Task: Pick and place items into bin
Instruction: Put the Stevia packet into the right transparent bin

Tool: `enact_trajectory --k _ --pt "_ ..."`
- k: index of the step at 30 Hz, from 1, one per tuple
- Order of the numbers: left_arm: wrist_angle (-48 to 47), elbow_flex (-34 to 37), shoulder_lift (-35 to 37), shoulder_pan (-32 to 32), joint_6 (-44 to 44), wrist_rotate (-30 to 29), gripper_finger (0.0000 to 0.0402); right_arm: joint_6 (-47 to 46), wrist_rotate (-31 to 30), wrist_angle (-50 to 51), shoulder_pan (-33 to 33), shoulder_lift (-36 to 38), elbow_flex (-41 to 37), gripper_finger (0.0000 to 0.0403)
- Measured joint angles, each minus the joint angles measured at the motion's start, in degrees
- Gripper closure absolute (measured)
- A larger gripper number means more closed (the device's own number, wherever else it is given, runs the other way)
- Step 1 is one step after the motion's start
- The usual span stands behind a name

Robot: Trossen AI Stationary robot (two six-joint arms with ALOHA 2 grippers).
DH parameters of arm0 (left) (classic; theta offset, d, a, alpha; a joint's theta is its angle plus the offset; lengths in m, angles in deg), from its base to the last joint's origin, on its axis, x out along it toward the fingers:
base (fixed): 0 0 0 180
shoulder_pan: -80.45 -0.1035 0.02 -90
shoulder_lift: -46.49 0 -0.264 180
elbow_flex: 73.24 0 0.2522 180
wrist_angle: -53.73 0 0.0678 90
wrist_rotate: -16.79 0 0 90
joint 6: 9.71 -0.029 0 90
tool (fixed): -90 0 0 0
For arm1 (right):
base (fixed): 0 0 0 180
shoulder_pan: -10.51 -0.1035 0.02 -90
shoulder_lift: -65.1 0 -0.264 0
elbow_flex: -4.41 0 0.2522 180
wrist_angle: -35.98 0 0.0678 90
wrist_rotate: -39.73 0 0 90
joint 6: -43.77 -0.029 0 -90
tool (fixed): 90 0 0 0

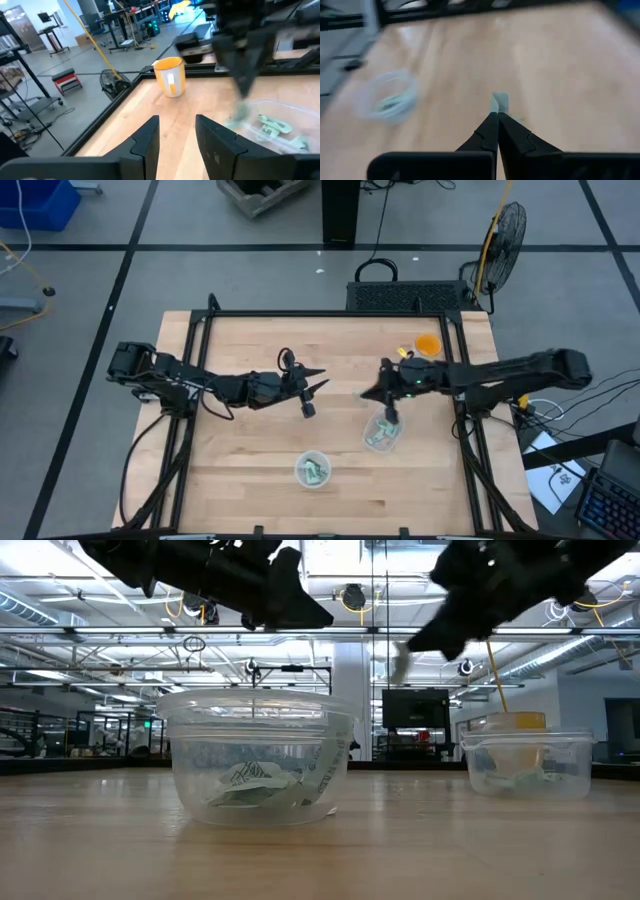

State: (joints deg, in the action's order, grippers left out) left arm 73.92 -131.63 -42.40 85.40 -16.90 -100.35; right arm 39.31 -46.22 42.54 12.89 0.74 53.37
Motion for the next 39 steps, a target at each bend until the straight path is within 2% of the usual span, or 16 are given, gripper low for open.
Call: enact_trajectory --k 3,6,8,12,19,25,32,39 --pt "-0.02 0.0 0.0 -0.48 -1.48 -0.02 0.0268 -3.82 3.78 12.38 -0.96 6.38 0.0 0.0403" --pt "0.0 0.0 0.0 -0.98 -1.73 0.0 0.0268 -4.52 3.95 23.49 -2.81 9.41 -0.01 0.0403" --pt "-0.19 0.0 0.0 -1.36 -1.5 0.06 0.0268 -4.91 3.5 27.27 -4.25 9.68 -0.05 0.0403" --pt "-0.42 0.0 0.0 -2.05 -1.35 0.07 0.0268 -5.25 3.97 24.56 -6.44 9.13 -1.49 0.0403" --pt "-0.44 0.0 0.0 -2.57 -1.53 0.1 0.0268 -7.74 11.24 24.7 -9.26 8.56 -3.39 0.0403" --pt "-0.44 0.0 0.0 -3.06 -1.55 0.13 0.0268 -7.95 11.17 16.9 -10.35 7.26 -5.21 0.0403" --pt "-0.64 0.0 0.0 -3.34 -1.57 0.12 0.0268 -8.62 11.24 16.09 -10.35 2.99 -8.24 0.0403" --pt "-0.79 0.0 0.0 -3.49 -1.62 0.13 0.0268 -8.45 11.15 14.19 -10.29 2.54 -8.39 0.0403"
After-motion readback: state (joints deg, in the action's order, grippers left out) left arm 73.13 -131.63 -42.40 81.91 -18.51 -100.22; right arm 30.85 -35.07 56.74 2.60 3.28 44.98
